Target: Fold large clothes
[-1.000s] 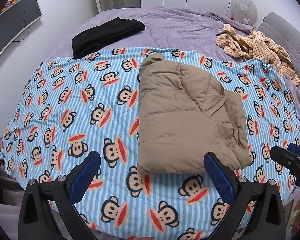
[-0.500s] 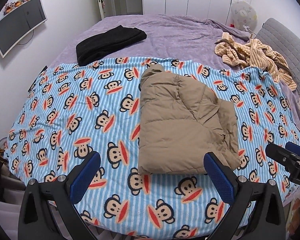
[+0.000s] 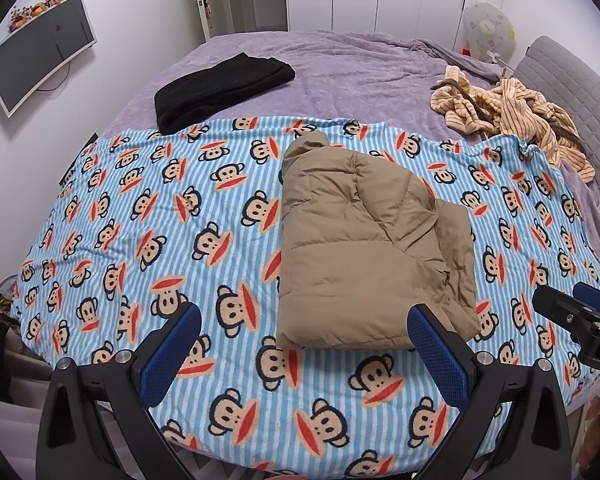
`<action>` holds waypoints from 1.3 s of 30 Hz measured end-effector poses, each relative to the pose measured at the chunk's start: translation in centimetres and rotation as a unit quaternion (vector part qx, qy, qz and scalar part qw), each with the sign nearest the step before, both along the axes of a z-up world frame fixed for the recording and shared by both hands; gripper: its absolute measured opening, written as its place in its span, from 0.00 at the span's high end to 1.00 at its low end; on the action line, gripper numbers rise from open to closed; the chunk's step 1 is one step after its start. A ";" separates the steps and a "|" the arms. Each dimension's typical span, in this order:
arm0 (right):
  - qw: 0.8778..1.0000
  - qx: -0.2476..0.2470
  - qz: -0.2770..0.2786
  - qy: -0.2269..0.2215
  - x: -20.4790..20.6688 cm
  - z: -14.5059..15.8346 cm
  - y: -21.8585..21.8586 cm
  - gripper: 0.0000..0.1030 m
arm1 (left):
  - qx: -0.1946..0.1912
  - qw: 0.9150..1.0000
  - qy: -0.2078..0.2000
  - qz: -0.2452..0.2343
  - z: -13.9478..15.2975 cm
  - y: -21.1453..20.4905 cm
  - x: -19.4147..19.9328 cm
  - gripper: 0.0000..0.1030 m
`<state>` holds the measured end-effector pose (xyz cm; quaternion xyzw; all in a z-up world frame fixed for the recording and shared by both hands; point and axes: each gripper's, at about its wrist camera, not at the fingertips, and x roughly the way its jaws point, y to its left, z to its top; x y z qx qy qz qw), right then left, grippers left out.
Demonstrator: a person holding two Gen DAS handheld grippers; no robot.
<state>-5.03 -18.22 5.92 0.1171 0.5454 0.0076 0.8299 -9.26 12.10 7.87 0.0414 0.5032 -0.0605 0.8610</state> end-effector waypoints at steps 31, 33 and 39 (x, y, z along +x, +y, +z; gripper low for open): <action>1.000 0.001 -0.001 0.001 0.1 0.0 0.1 0.00 | 0.004 1.000 0.002 0.009 -0.3 0.4 0.5 0.00; 1.000 0.001 0.000 0.001 0.1 0.0 0.1 0.00 | 0.004 1.000 0.003 0.011 -0.3 0.5 0.5 0.00; 1.000 0.001 0.000 0.002 0.1 0.0 -0.1 0.00 | 0.003 1.000 -0.004 0.014 -0.2 0.6 0.4 0.00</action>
